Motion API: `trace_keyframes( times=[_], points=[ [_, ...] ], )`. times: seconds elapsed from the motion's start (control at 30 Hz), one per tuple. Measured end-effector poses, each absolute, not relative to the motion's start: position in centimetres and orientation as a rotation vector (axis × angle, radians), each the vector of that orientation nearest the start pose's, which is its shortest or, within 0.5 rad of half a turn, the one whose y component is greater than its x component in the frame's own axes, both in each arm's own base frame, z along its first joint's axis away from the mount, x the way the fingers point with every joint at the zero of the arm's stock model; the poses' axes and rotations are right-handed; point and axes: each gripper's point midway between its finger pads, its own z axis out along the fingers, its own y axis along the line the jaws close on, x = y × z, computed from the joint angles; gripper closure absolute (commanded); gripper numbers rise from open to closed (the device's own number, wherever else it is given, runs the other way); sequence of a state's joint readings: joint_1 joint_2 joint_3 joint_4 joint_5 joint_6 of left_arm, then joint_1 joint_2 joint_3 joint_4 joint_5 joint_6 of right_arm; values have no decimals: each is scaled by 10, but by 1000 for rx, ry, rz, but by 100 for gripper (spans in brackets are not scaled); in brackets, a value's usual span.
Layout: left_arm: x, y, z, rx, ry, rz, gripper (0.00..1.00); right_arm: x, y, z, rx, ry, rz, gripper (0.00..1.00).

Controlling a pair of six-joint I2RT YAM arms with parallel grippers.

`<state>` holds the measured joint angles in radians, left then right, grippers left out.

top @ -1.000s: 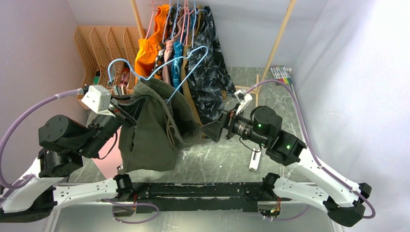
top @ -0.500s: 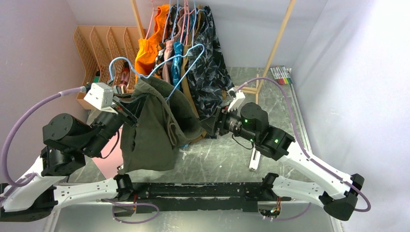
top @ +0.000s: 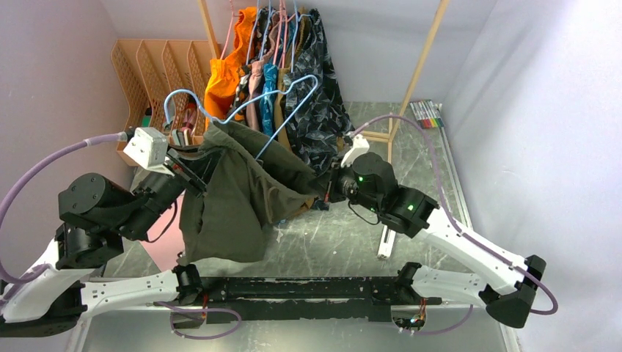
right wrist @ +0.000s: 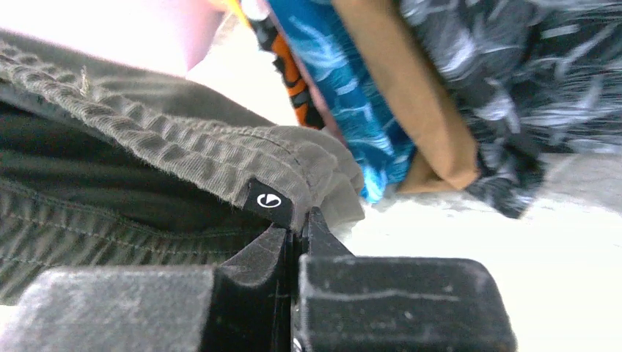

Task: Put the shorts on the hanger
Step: Hang the shorts on the hanger.

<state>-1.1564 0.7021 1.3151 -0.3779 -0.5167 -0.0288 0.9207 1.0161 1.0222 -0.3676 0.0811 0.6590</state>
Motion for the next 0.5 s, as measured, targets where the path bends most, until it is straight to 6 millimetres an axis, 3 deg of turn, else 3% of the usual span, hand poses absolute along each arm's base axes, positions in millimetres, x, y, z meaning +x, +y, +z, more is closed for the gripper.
trace_keyframes(
  times=[0.1,0.33,0.5],
  points=[
    [159,-166,483,376,1369,-672,93,212,262,292,-151,2046,816,100],
    [125,-177,470,562,1328,-817,93,221,216,351,-66,1994,611,100],
    [105,-185,453,675,1310,-893,93,215,197,347,-62,2049,519,100]
  ],
)
